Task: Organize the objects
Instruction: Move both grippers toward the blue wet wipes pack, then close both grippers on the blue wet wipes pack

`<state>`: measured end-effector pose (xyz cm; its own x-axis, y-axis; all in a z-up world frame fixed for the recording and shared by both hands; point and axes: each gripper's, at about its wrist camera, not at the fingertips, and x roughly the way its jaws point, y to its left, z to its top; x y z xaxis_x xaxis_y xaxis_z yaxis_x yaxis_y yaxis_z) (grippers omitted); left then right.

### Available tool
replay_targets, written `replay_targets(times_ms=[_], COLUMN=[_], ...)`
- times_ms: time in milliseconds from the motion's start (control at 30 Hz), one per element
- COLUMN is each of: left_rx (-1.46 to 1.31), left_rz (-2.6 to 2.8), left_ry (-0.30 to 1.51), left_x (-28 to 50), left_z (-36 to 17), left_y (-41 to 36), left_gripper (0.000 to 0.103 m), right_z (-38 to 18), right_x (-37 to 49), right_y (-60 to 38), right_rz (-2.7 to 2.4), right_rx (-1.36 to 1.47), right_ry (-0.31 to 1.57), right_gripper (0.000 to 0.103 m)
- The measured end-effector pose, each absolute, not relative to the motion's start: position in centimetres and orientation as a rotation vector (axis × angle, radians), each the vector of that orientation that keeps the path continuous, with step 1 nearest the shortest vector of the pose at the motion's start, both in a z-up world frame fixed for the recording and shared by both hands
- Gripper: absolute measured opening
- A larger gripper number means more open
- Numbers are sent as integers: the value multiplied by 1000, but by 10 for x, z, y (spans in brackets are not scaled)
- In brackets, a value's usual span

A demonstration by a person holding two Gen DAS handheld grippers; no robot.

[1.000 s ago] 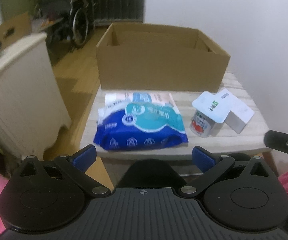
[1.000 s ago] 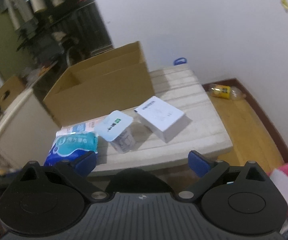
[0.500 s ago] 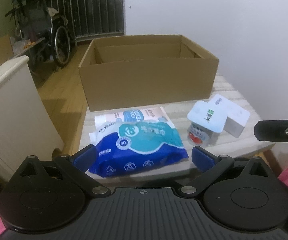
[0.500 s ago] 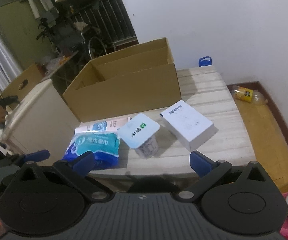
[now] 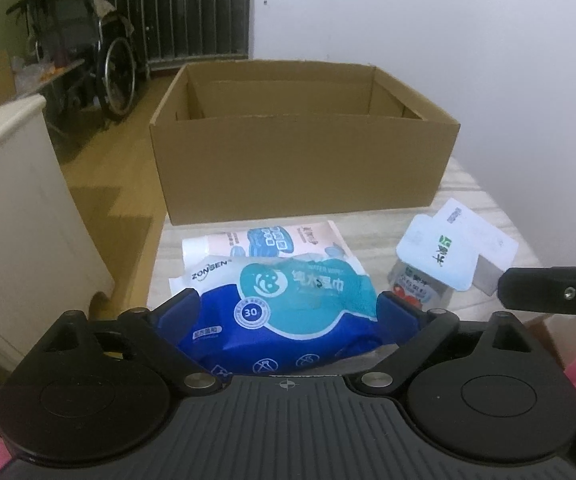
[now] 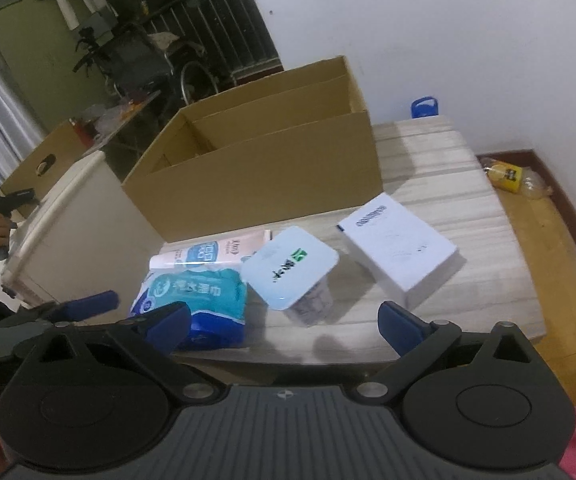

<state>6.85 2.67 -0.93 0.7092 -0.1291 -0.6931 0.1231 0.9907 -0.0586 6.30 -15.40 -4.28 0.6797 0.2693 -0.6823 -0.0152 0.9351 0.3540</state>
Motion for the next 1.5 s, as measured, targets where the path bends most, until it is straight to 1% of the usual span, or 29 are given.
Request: replay_targets(times_ms=[33,100,167,200,233,400,533,600,700,967,1000,1033,1100,1133,1233,1300,1333,1400,1500], left_rx=[-19,-46,-72,-84,-92,-124,-163,-181,-176,-224,-231,-234,-231,-234,-246,-257,-264,-276,-246], left_rz=[-142,-141,-138,-139,-138,-131,-124,-124,-112,-118,-119,-121,-125,-127,-137,-146,-153,-160,-170], left_ry=[773,781,788,794,797,803,815,815,825,841,842,844,855,861,868,872,875,875,875], left_x=[69,71,74,76,78,83,86,88,89,91,90,90,90,90,90,91,91,92,93], left_z=[-10,-11,-12,-13,-15,-18,-23,-24,-25,-27,-28,-28,-29,-30,-33,-34,-35,-36,-37], left_y=[28,32,35,37,38,43,49,53,57,69,71,73,75,76,80,82,84,86,85], left_gripper=[94,92,81,81,80,80,80,80,78,76,76,75,75,74,73,72,69,68,65], right_z=[-43,-43,-46,-47,-49,-53,-55,-58,-61,-68,-69,-71,-75,-77,-86,-92,-93,-93,-95], right_x=[64,65,67,69,71,76,81,84,89,98,100,103,108,110,117,119,119,120,124], right_y=[-152,-148,-146,-145,-146,-148,-145,-144,-140,-127,-125,-124,-121,-119,-115,-111,-111,-111,-110], right_rz=[157,157,167,170,177,167,178,185,180,191,193,192,186,186,173,147,137,122,119], right_rx=[329,306,304,318,341,404,423,447,455,486,486,485,486,493,511,504,511,523,526], right_ry=[809,804,815,825,842,875,888,904,915,952,955,960,969,975,1004,1004,998,991,997], right_gripper=[97,97,96,93,89,84,74,72,70,65,62,56,54,50,43,41,40,38,38])
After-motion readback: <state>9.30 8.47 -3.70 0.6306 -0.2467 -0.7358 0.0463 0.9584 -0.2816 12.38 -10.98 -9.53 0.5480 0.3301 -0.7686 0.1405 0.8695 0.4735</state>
